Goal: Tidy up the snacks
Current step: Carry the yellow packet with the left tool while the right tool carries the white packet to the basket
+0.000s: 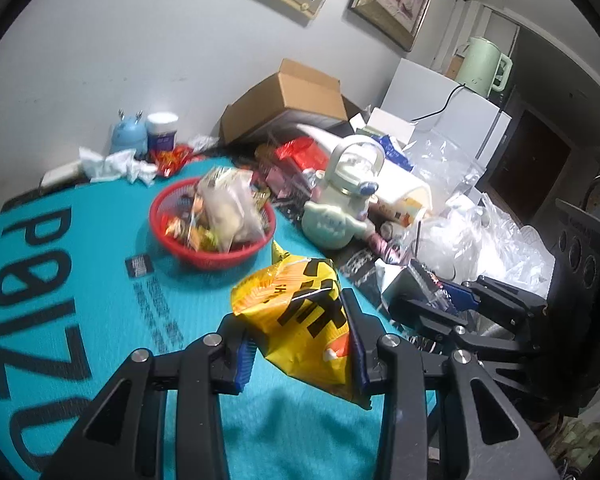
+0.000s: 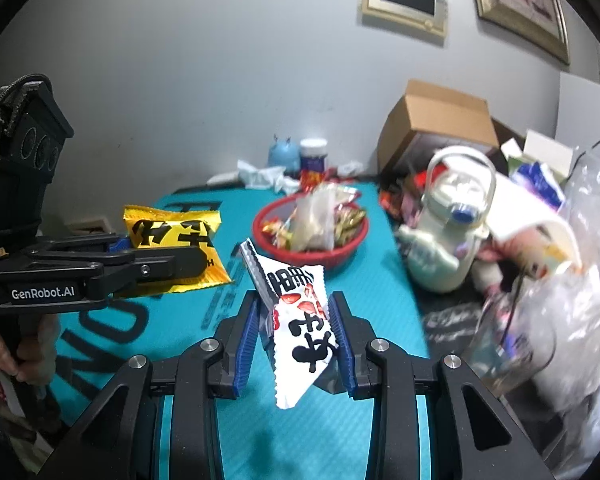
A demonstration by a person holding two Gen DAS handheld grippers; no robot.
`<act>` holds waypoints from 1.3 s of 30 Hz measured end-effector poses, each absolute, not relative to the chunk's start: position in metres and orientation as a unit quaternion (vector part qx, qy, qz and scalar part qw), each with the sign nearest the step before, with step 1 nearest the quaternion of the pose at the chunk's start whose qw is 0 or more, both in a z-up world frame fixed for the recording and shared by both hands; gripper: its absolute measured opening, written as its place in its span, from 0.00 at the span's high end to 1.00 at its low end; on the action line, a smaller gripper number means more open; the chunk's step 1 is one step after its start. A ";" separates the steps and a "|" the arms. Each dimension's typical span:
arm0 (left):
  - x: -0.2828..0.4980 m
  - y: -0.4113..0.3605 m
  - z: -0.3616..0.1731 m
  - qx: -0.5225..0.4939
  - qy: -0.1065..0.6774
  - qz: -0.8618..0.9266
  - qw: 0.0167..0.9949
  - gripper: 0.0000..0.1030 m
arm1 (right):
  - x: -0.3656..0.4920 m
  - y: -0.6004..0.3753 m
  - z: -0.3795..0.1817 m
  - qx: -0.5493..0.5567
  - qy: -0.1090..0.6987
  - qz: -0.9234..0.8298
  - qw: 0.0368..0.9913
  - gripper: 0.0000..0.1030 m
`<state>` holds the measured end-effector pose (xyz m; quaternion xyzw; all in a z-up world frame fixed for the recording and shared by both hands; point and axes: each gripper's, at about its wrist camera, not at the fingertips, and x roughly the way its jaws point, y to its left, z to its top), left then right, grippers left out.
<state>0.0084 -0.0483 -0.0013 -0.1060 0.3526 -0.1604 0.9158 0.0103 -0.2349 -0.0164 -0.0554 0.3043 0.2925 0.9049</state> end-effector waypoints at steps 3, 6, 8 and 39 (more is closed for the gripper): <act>0.017 -0.048 0.009 -0.099 0.340 -0.161 0.921 0.64 | 0.020 -0.235 -0.006 -0.059 0.295 0.290 0.909 0.67; 0.026 -0.048 0.018 -0.092 0.329 -0.159 0.926 0.64 | 0.030 -0.234 0.003 -0.065 0.285 0.289 0.911 0.67; 0.033 -0.047 0.023 -0.091 0.323 -0.158 0.929 0.64 | 0.036 -0.232 0.009 -0.068 0.278 0.291 0.913 0.67; 0.180 0.023 -0.012 -0.106 0.311 -0.064 0.942 0.64 | 0.181 -0.159 0.001 -0.053 0.288 0.301 0.908 0.67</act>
